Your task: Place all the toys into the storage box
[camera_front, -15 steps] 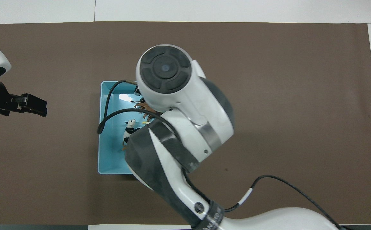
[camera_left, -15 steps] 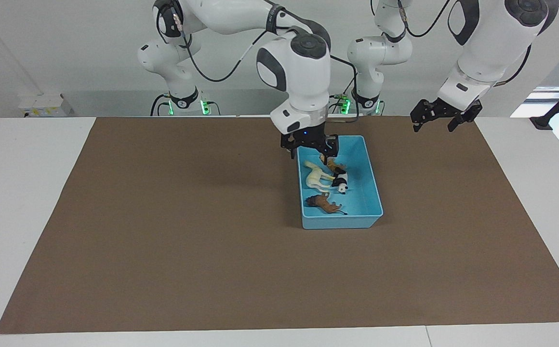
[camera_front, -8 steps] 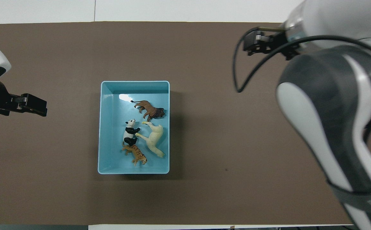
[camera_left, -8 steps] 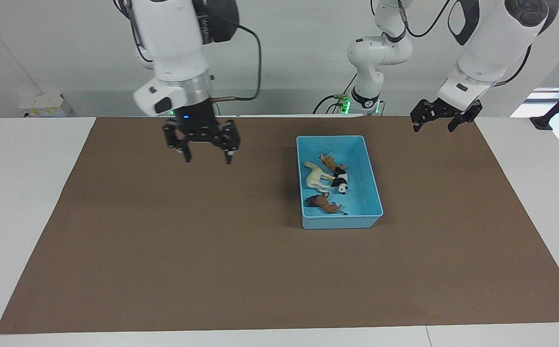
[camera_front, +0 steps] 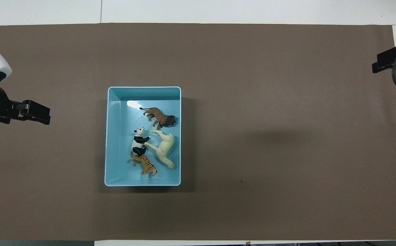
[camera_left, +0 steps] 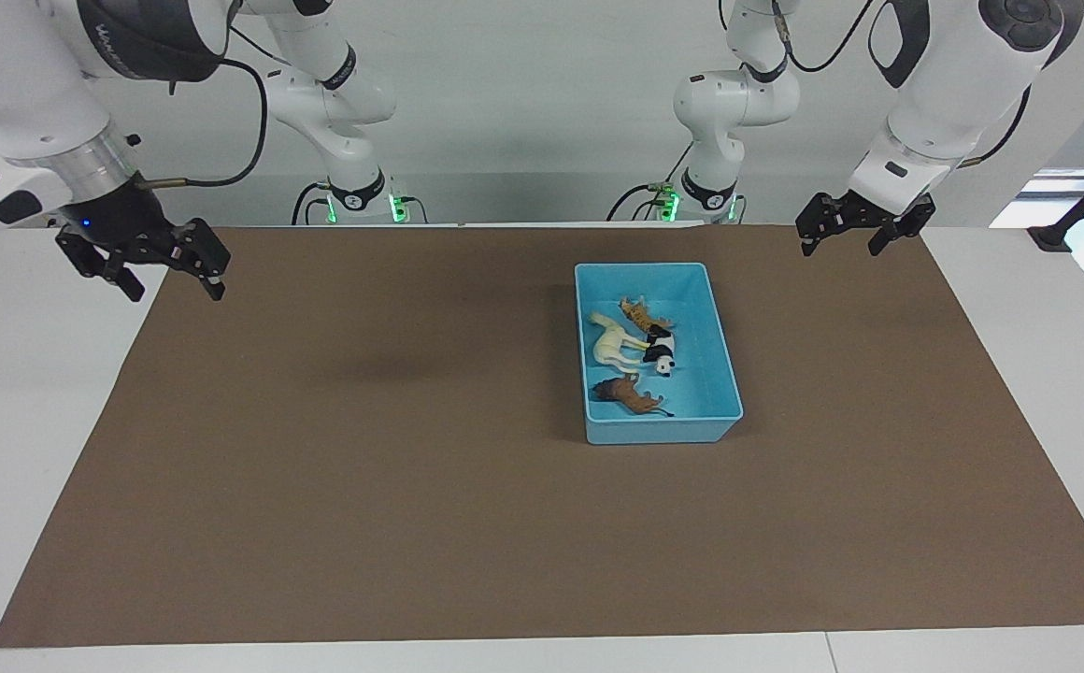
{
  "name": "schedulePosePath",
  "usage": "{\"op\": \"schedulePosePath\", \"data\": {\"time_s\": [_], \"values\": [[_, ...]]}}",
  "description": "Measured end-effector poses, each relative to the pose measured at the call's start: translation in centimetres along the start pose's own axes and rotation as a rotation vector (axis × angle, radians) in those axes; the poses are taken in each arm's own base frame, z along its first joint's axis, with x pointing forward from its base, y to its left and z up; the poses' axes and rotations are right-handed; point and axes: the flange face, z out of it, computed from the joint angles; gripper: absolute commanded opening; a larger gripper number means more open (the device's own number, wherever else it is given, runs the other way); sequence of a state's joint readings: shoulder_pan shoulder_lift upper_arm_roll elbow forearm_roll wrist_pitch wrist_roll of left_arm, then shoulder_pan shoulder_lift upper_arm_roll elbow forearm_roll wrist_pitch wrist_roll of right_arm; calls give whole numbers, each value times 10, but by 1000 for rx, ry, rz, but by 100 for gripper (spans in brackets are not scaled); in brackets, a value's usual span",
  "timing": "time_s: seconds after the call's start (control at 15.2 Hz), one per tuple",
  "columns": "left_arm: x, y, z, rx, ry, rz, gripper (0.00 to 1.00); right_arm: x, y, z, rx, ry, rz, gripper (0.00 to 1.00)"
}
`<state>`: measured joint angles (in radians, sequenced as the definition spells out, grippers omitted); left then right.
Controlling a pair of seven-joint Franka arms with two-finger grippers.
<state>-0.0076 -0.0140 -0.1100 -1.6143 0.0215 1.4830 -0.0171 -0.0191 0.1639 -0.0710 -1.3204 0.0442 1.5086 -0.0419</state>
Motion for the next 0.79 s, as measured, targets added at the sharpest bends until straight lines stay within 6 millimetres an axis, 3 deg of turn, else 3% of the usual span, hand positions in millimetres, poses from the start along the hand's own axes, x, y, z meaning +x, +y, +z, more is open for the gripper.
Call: {"op": "schedulePosePath", "data": {"time_s": [0.2, 0.33, 0.53, 0.79], "values": [[0, 0, 0, 0, 0, 0, 100, -35, 0, 5, -20, -35, -4, 100], [0, 0, 0, 0, 0, 0, 100, -48, -1, 22, -22, -37, -7, 100], [0, 0, 0, 0, 0, 0, 100, -53, 1, 49, -23, -45, -5, 100], [0, 0, 0, 0, 0, 0, 100, -53, 2, 57, -23, -48, -3, 100]]}}
